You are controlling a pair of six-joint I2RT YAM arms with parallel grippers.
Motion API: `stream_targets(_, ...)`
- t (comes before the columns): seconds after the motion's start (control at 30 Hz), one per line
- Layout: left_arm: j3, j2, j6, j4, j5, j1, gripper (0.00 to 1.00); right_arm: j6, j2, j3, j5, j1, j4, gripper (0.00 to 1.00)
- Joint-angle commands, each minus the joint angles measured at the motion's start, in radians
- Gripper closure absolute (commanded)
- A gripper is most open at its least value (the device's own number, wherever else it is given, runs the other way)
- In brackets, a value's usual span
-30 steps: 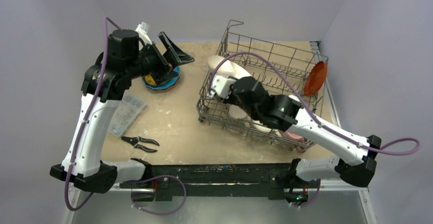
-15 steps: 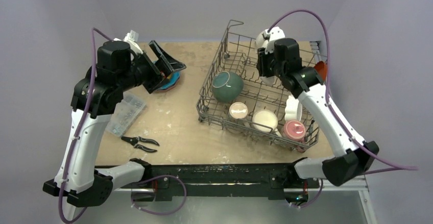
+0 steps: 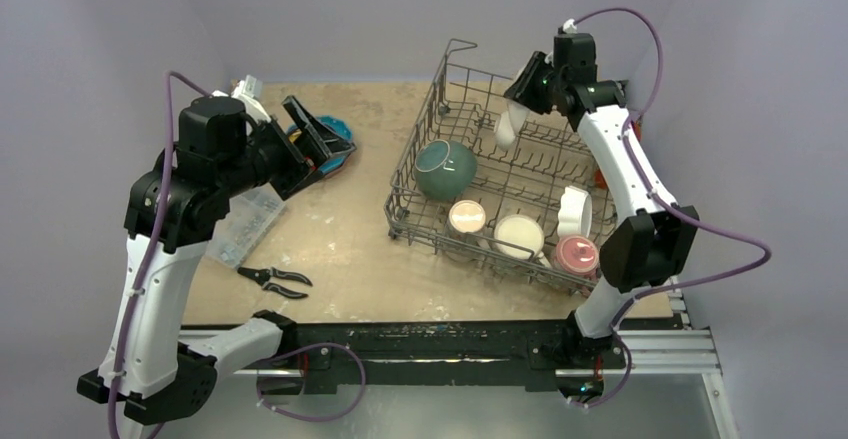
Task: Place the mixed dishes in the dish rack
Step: Insert the plate into the dish rack.
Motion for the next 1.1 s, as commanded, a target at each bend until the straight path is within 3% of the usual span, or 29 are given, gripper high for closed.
stream_targets(0.0, 0.003, 0.015, 0.039, 0.004, -0.011, -0.006, 0.08, 0.185, 0.021, 0.178, -0.110, 0.016, 0.132, 1.00)
stream_targets(0.13, 0.037, 0.065, 0.070, 0.011, 0.009, -0.004, 0.08, 0.249, 0.109, 0.297, -0.091, 0.015, 0.041, 1.00)
stream_targets(0.37, 0.096, 0.135, 0.108, 0.021, 0.044, -0.003, 0.08, 0.217, 0.116, 0.397, -0.074, 0.021, 0.014, 1.00)
stream_targets(0.63, 0.117, 0.186, 0.124, 0.034, 0.106, 0.031, 0.08, 0.274, 0.111, 0.400, -0.153, 0.025, 0.047, 1.00)
stream_targets(1.07, 0.092, 0.176, 0.160, 0.021, 0.171, 0.120, 0.08, 0.144, 0.102, 0.361, -0.114, 0.024, -0.012, 1.00)
